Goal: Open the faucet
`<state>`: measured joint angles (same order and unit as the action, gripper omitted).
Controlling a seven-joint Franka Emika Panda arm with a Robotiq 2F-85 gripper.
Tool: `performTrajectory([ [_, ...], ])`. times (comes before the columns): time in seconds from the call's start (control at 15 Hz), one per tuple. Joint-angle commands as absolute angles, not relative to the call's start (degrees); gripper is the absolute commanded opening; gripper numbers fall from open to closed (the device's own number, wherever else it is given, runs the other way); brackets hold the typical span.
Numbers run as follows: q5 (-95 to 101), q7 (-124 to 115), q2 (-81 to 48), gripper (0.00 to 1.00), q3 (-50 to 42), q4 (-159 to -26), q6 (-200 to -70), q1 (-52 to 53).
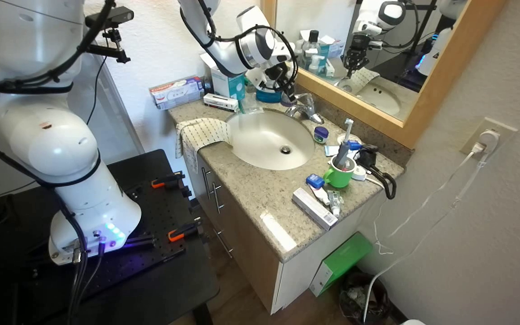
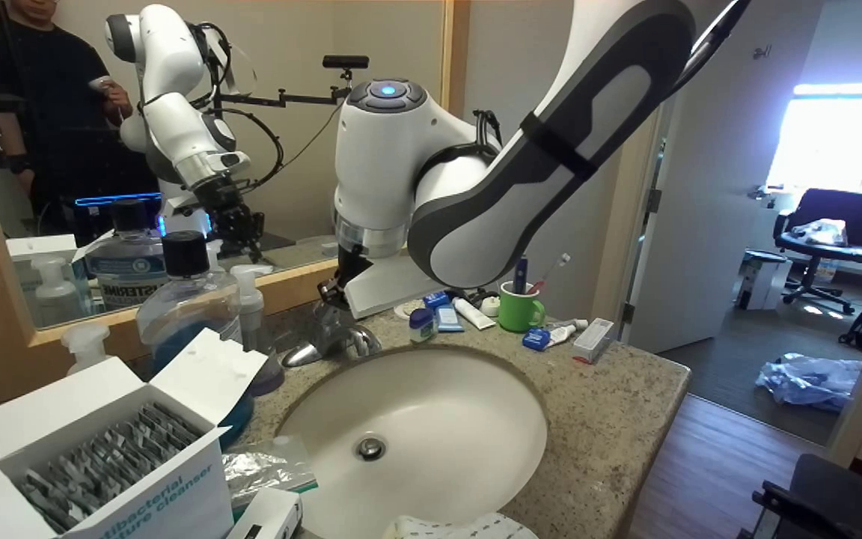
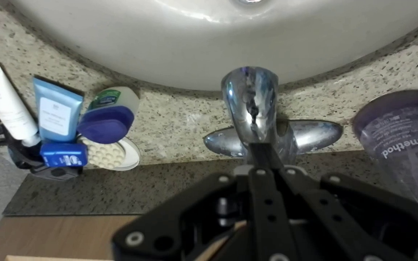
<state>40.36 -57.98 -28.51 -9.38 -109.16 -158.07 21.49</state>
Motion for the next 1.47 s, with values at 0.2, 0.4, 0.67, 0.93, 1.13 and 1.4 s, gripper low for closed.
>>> performTrajectory([
  [0.2,44.4,-61.0,-28.3,0.00,-11.4,-108.3,-161.1,22.6],
  [0.4,45.1,-61.3,-28.1,0.00,-11.7,-108.4,-161.4,22.7],
  [0.67,44.9,-61.2,-28.0,0.00,-11.9,-108.3,-161.5,22.9],
  [0.93,45.0,-61.2,-27.5,0.00,-12.0,-108.6,-162.0,22.9],
  [1.13,44.9,-61.1,-27.2,0.00,-12.0,-108.3,-162.3,23.0],
  [1.4,45.0,-61.3,-26.7,0.00,-12.8,-107.8,-163.7,23.2],
])
